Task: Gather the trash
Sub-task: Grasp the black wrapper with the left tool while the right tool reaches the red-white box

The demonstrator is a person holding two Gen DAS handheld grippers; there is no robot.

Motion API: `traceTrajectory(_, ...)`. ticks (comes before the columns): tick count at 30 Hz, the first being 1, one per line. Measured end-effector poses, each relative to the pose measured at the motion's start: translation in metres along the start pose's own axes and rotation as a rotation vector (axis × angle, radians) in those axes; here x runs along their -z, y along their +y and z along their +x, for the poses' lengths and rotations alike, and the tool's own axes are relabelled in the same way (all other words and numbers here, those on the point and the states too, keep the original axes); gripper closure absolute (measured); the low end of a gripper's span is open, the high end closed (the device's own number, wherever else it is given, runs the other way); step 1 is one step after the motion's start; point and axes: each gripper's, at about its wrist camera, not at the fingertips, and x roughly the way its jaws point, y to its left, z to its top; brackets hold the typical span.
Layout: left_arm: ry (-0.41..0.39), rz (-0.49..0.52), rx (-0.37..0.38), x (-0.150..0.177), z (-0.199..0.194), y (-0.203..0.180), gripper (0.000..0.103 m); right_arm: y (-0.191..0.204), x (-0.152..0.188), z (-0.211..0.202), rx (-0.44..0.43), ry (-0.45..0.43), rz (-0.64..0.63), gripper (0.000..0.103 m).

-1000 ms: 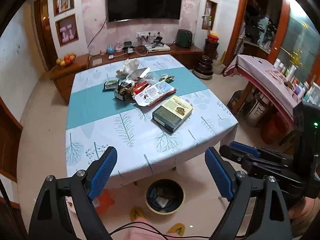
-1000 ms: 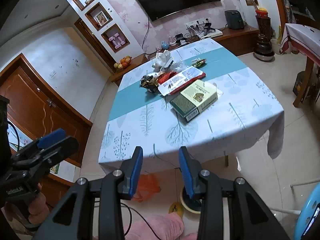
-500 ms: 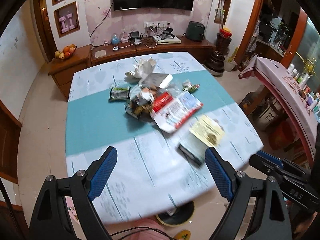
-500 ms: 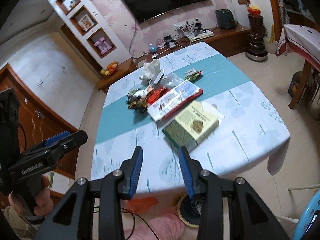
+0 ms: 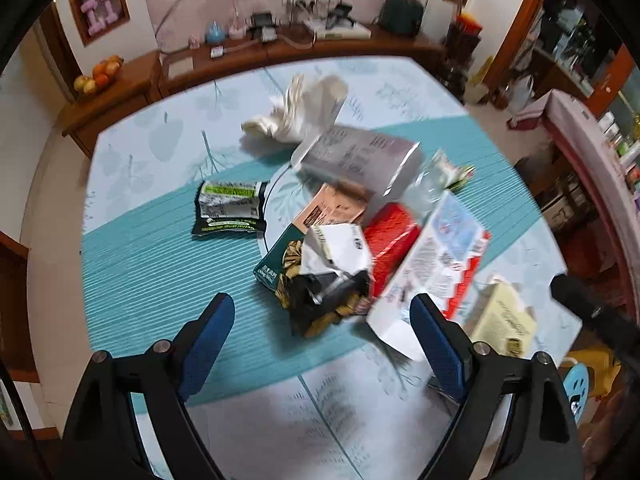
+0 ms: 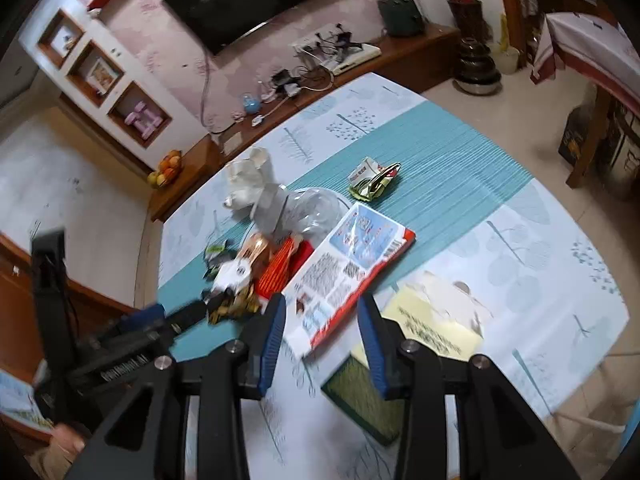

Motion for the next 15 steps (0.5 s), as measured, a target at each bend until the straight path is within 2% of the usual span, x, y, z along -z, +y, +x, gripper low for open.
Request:
traceTrajectory(3,0.043,0.011,-0.002,-0.003,0.022,0.001,0.019,-0.001,-0.01,0.02,0.015,0.009,0.028,0.065)
traceTrajectory(7,0.083,0.017,0.02,-0.005,0.039,0.003,0.042,-0.001,-0.017,0.038,0.024,0.025,0.05,0.065)
traceTrajectory(15,0.094,-0.008,0.072,-0.012,0.05,0.01,0.051,0.0,-0.014,0.067,0.063,0.092,0.09,0.065)
